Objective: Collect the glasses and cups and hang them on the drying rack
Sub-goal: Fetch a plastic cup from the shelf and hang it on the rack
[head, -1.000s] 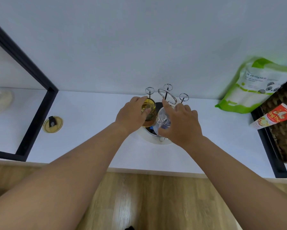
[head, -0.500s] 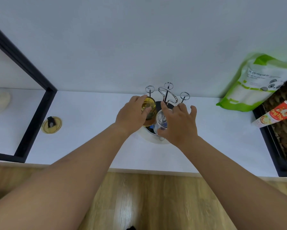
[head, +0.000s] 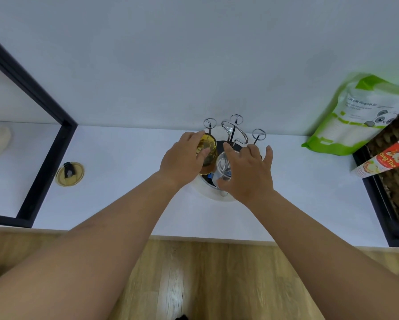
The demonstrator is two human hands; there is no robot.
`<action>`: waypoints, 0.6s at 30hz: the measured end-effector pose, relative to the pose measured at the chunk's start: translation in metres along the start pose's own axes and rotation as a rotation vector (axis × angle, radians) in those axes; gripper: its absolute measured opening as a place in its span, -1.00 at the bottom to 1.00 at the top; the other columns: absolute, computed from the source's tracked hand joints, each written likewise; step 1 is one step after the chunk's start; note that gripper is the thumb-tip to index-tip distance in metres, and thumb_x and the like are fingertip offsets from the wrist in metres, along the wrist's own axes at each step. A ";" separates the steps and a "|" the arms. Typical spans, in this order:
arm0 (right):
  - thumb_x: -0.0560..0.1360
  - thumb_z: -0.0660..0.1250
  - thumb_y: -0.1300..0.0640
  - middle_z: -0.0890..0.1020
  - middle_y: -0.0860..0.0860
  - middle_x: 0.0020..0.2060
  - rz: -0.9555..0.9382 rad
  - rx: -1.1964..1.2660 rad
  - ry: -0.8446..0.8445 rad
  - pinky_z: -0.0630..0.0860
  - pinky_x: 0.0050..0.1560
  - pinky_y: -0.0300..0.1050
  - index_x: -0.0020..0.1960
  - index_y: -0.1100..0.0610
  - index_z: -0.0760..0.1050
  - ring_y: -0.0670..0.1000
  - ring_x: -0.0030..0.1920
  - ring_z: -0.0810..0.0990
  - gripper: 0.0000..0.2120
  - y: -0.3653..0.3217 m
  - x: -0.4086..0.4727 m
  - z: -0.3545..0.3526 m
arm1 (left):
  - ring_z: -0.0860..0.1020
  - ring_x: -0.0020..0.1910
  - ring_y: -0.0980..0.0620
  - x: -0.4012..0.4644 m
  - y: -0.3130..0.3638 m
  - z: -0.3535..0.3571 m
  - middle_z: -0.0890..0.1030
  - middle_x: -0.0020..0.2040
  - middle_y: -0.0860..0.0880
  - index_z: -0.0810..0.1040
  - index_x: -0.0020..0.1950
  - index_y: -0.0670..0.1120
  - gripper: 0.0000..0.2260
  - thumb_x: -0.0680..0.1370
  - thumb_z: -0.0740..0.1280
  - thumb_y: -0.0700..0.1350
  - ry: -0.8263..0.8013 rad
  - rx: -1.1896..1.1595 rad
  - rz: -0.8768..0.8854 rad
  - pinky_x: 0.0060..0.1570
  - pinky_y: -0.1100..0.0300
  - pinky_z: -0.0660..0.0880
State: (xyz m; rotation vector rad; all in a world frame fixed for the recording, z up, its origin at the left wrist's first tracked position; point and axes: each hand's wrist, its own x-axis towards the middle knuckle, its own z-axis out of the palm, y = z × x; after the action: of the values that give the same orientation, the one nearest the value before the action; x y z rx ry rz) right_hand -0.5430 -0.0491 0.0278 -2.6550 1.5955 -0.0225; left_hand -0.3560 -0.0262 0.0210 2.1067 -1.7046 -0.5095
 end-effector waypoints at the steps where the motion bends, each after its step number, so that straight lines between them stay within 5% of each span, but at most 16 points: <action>1: 0.41 0.44 -0.31 0.59 0.15 0.25 0.002 -0.003 0.004 0.10 0.51 0.45 0.61 -0.03 0.25 0.21 0.40 0.44 -0.13 0.000 0.000 0.000 | 0.46 0.38 -0.11 0.000 0.000 0.000 0.39 0.50 -0.03 0.26 0.61 0.04 -0.52 0.69 0.20 0.10 -0.001 -0.001 -0.003 0.25 -0.05 0.52; 18: 0.40 0.38 -0.47 0.43 0.14 0.49 0.048 0.076 -0.068 -0.07 0.54 0.47 0.69 -0.12 -0.01 0.24 0.63 0.15 0.04 -0.003 -0.004 0.000 | 0.43 0.42 -0.13 -0.006 0.003 0.000 0.34 0.55 -0.04 0.24 0.62 0.01 -0.52 0.71 0.15 0.07 0.003 -0.014 -0.018 0.28 -0.08 0.48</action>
State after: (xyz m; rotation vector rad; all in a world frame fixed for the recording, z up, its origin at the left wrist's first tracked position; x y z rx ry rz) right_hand -0.5420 -0.0442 0.0281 -2.5325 1.6035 0.0081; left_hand -0.3601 -0.0212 0.0225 2.1139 -1.6775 -0.5215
